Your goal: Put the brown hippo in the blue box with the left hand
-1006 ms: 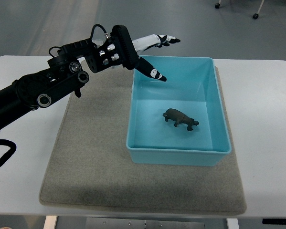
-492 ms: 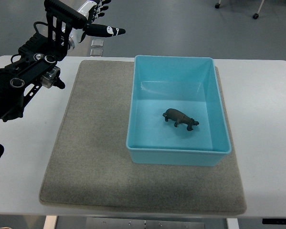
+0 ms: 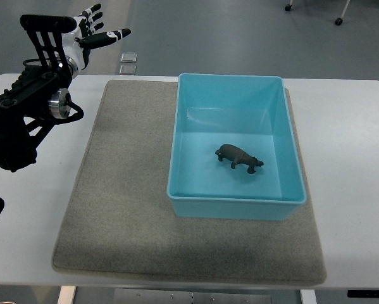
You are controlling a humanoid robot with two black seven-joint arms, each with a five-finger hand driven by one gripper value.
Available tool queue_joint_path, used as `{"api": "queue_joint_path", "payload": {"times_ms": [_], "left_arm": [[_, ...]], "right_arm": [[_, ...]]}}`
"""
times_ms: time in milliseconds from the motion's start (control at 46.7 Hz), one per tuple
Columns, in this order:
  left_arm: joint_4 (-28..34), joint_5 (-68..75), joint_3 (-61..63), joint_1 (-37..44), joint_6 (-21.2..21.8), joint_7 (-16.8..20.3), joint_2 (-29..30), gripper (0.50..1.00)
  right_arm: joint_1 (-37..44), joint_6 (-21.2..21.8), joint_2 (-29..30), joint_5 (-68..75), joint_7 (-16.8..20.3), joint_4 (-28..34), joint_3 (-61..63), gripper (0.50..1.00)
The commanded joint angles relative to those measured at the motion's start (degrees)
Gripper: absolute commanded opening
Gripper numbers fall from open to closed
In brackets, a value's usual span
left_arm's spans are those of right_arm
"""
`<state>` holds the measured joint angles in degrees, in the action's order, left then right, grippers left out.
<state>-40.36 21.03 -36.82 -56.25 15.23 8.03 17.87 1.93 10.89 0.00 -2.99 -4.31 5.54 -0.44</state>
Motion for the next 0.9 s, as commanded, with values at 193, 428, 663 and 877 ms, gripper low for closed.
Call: {"api": "queue_joint_path", "payload": {"times_ms": [193, 428, 663, 877], "left_arm": [[0.81, -18.11, -1.32, 0.79, -1.34, 0.05, 0.15, 0.992], [0.81, -21.73, -5.71, 4.22, -6.7, 0.05, 0.33, 0.994], [0.72, -21.73, -10.02, 7.03, -7.85, 0.32, -0.03, 0.994], [0.63, -21.73, -12.83, 7.12, -8.46, 0.32, -0.03, 0.994]], "right_arm": [[0.01, 0.01, 0.0, 0.0, 0.0, 0.0, 0.0, 0.936], [0.01, 0.01, 0.0, 0.0, 0.0, 0.0, 0.0, 0.936], [0.01, 0.01, 0.0, 0.0, 0.0, 0.0, 0.0, 0.936], [0.01, 0.01, 0.0, 0.0, 0.0, 0.0, 0.0, 0.936]]}}
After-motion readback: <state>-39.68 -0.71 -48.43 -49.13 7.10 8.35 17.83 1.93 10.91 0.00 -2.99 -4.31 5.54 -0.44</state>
